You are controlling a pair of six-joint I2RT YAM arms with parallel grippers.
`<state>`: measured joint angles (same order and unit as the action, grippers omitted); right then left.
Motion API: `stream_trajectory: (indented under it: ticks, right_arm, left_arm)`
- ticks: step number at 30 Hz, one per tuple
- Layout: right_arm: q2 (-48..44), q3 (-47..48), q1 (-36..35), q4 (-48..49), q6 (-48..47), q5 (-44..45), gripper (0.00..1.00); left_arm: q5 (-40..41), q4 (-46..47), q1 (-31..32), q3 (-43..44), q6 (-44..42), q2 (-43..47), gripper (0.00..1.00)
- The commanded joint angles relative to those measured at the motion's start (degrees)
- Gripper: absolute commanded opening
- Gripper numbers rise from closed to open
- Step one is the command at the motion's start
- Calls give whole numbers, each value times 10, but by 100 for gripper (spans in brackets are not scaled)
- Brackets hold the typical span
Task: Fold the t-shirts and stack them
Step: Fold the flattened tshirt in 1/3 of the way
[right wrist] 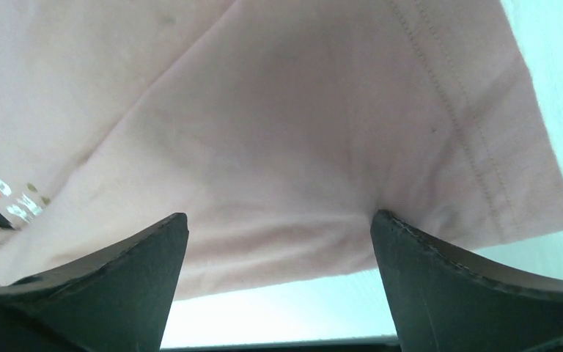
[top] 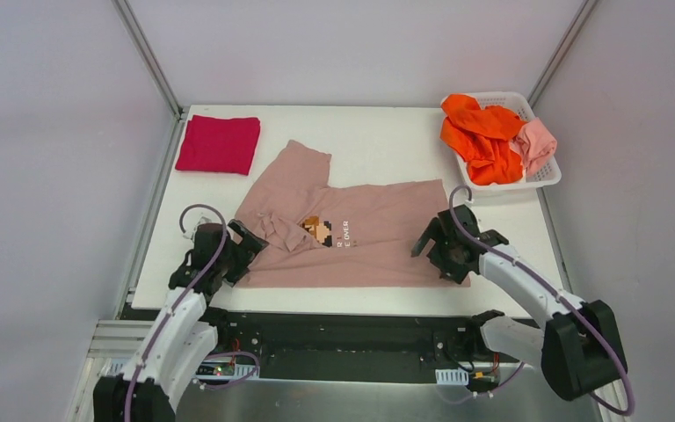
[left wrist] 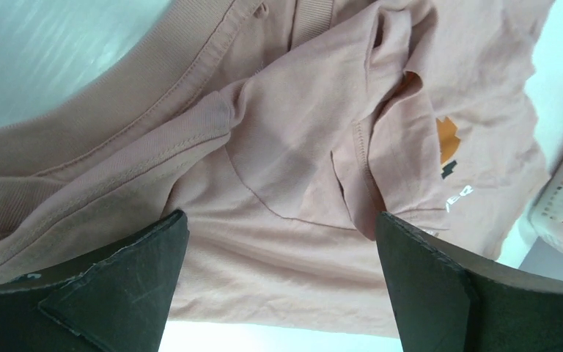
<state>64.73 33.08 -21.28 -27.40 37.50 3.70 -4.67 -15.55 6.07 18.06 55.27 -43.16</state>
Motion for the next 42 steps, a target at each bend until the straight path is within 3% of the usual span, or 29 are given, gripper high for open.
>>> stream_trajectory:
  ticks: [1,3,6,11,15,19,29,42]
  right_arm:
    - [-55,40,-69,-74,-39,50,99]
    - [-53,90,-131,-54,-99,87,99]
    - [-31,134,-228,53,-233,94,100]
    - [82,175,-311,262,-542,-90,100]
    - [205,270,-325,229,-720,-271,98]
    - [352,422,-350,107,-841,-267,90]
    - [459,494,-373,104,-1004,-266,87]
    - [530,542,-387,132,-1045,-265,81]
  left_arm:
    - [-6,-92,2,-17,27,112,99]
    - [-1,-102,2,9,18,127,99]
    - [2,-106,2,49,1,105,99]
    - [33,-95,2,80,3,8,99]
    - [32,-69,1,80,7,-59,99]
    - [62,-66,-1,69,23,-96,99]
    - [76,-68,-1,29,61,-81,99]
    - [83,-81,-1,29,52,-82,99]
